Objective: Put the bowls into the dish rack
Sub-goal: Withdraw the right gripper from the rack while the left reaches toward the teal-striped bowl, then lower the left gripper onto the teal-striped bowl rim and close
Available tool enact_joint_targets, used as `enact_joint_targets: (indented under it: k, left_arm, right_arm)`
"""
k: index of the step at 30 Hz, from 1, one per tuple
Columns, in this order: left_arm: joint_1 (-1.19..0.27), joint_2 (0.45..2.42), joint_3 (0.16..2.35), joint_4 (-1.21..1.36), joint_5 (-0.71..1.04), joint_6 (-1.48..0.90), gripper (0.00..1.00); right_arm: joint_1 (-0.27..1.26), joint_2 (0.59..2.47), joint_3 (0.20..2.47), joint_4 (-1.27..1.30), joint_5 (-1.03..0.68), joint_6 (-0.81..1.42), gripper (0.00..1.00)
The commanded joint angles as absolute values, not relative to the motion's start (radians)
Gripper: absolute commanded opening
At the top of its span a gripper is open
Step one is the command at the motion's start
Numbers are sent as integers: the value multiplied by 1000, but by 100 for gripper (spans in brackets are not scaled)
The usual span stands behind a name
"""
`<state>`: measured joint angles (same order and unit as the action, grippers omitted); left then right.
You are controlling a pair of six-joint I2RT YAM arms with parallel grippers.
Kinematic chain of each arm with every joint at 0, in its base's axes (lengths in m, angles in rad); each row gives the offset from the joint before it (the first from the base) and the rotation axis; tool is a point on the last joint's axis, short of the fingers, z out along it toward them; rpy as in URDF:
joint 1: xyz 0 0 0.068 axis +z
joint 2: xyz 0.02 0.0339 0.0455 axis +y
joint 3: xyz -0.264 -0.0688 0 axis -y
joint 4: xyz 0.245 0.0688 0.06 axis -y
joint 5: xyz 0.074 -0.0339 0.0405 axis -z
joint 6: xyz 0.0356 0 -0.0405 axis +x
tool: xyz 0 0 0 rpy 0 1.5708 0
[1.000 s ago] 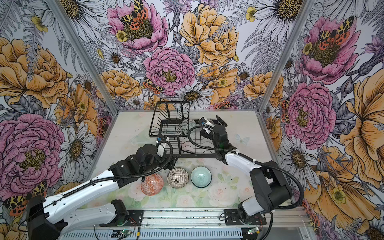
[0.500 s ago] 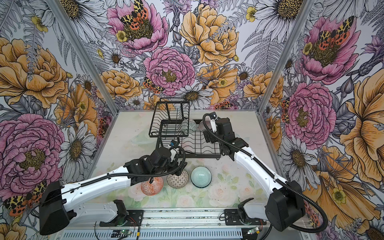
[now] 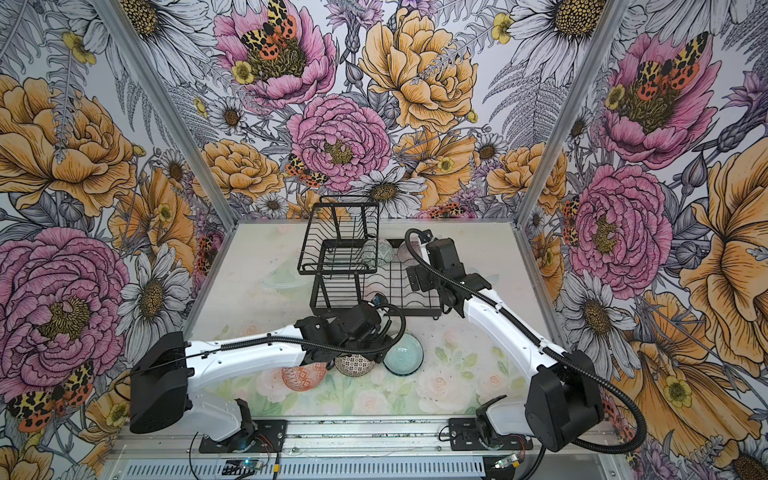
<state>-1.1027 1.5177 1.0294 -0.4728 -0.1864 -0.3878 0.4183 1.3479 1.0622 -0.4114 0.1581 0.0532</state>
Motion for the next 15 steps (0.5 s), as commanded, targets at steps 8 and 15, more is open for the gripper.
enact_joint_targets:
  k: [8,15]
  left_arm:
    - [-1135,1657,1163,-596,-201,-402,44]
    - [-1147,1715,1210,-649,-266,-401,27]
  right_arm:
    - [397,1278,1012,-414,175,74,100]
    - [383,1270,994,-413,163,68,99]
